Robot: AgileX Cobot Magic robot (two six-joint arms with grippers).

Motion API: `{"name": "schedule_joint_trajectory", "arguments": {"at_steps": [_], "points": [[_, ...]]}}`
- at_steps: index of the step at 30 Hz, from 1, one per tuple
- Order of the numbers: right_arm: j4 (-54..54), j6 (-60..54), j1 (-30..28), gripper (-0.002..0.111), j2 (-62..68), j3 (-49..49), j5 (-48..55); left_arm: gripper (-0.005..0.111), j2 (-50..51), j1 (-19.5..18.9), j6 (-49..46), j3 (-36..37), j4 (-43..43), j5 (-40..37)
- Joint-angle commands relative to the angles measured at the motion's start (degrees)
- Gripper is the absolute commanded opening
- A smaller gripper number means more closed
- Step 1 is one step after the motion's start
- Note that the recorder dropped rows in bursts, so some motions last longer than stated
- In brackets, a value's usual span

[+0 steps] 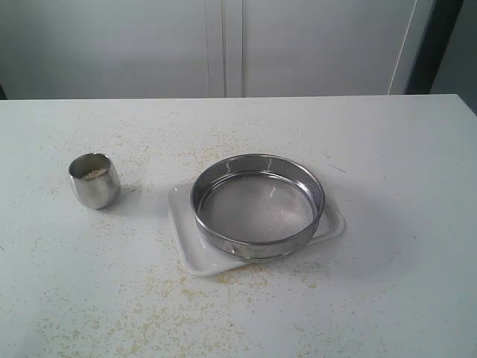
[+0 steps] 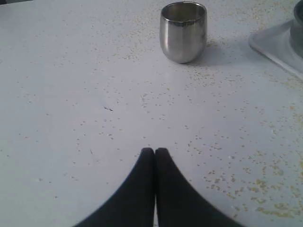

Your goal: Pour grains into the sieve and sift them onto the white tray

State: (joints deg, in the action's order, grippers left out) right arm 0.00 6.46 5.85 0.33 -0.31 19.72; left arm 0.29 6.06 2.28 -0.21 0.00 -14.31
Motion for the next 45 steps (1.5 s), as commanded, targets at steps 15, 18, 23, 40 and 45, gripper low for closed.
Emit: {"name": "schedule_joint_trajectory", "arguments": {"at_steps": [15,18,23,40,45], "points": [[0.0,0.3,-0.3,0.0,-0.3,0.3,-0.2,0.0,-0.3,-0.2,14.8,0.2,-2.0,20.5],[0.0,0.3,-0.3,0.0,-0.3,0.3,-0.2,0.0,-0.3,-0.2,18.6,0.2,-2.0,24.5],[0.0,0.3,-0.3,0.0,-0.3,0.3,-0.2,0.0,-0.3,-0.2,18.8,0.2,-2.0,31.9],[0.0,0.3,-0.3,0.0,-0.3,0.3,-0.2,0.0,16.6,-0.2,10.8,-7.3,-2.3,42.9],[0.0,0.3,-0.3,0.0,-0.3,0.3,-0.2,0.0,31.7,-0.2,10.9,-15.8,-2.0,46.5]]}}
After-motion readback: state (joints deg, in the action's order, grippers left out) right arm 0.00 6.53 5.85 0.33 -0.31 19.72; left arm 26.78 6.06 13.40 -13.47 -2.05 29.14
